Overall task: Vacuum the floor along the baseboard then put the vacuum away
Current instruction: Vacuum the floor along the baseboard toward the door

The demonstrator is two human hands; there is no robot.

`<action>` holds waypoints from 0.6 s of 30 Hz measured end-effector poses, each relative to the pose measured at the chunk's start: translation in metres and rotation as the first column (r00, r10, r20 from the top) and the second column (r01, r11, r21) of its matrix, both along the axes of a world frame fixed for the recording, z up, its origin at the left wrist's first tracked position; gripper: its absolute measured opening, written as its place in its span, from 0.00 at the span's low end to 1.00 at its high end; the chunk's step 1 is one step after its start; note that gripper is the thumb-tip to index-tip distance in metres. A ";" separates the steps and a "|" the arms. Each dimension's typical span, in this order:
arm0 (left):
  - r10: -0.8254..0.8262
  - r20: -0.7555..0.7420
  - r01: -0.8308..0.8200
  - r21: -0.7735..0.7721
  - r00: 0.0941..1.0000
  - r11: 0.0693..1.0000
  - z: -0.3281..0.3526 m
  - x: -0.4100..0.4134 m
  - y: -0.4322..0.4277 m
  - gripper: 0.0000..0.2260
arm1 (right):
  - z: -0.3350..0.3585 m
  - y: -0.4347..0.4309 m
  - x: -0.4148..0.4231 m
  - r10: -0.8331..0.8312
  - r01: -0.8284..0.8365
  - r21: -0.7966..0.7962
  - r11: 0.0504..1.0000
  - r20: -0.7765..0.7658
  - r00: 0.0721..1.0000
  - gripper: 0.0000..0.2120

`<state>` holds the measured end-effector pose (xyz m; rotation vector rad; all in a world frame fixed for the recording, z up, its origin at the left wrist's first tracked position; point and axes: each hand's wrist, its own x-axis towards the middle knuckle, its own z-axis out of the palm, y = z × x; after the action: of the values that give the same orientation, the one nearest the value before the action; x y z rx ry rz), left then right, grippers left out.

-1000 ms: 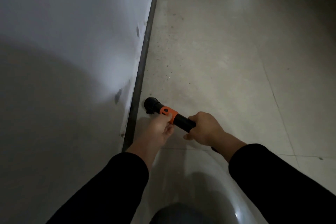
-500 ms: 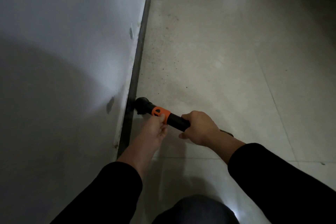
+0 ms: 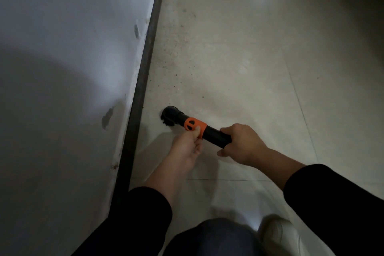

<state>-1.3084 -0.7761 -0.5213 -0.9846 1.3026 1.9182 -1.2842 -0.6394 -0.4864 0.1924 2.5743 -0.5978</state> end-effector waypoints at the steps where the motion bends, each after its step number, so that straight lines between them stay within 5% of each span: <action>1: 0.004 0.006 -0.004 0.001 1.000 1.000 0.000 0.000 0.002 0.09 | 0.000 0.003 0.000 0.000 0.000 -0.002 1.000 0.002 1.000 0.13; 7: -0.065 0.042 0.063 0.036 0.997 0.997 0.004 -0.004 0.021 0.02 | 0.001 0.030 0.003 -0.026 0.026 -0.010 1.000 0.025 0.999 0.12; 18: -0.127 0.034 0.130 -0.087 0.991 0.988 0.008 -0.011 0.068 0.09 | -0.002 0.068 0.004 -0.158 0.161 -0.077 0.984 0.033 0.987 0.08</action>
<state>-1.3197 -0.7078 -0.5131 -0.9434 1.4104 1.7572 -1.2797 -0.5715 -0.4888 0.3800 2.5193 -0.7499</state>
